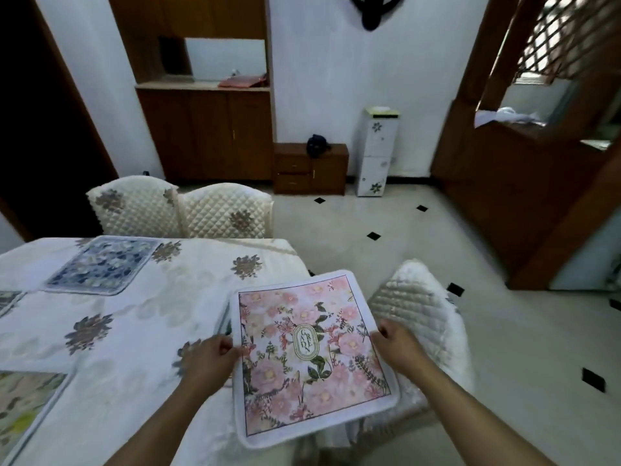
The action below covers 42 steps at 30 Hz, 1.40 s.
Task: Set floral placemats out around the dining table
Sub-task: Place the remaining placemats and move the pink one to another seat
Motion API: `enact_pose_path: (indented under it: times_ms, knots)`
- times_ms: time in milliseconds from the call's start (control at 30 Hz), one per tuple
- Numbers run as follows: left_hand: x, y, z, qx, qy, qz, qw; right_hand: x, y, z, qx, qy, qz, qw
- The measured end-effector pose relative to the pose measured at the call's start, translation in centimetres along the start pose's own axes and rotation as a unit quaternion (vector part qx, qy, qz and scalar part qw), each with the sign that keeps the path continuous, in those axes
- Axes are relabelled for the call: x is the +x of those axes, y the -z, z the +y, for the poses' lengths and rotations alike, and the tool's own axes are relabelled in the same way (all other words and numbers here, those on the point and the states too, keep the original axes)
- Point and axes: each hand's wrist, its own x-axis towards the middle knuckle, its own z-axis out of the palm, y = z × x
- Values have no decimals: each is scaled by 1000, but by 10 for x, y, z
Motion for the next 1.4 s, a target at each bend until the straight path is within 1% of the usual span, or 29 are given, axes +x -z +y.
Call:
enact_pose_path:
  times_ms: [100, 167, 300, 467, 567, 733, 900, 1000, 1100, 1200, 1300, 1400]
  knots:
    - [-11, -55, 60, -12, -16, -26, 999, -13, 67, 55, -13, -19, 14, 1000]
    - [-15, -93, 102, -12, -22, -39, 999, -19, 111, 90, -17, -42, 42, 998]
    - [-17, -151, 173, -18, -45, -61, 997, -22, 174, 148, 0, -93, 71, 993]
    - [8, -209, 233, -6, -66, -104, 992, -5, 222, 204, 42, -134, 100, 985]
    - [32, -234, 258, -10, -69, -118, 991, 10, 240, 222, 44, -148, 98, 983]
    - [92, -305, 318, -21, -77, -145, 986, 70, 296, 267, 40, -173, 124, 976]
    - [139, -357, 374, -20, -91, -168, 981, 119, 336, 304, 64, -204, 136, 967]
    - [161, -386, 400, -28, -82, -168, 982, 146, 356, 329, 66, -211, 129, 967]
    - [181, -415, 418, -14, -75, -155, 985, 178, 373, 352, 71, -205, 115, 969]
    - [200, -442, 434, -22, -48, -131, 990, 219, 385, 378, 74, -194, 89, 974]
    - [207, -464, 441, -26, -3, -84, 996, 267, 395, 404, 85, -164, 30, 982]
    - [194, -473, 443, -32, 57, -36, 997, 309, 410, 416, 88, -118, -31, 989]
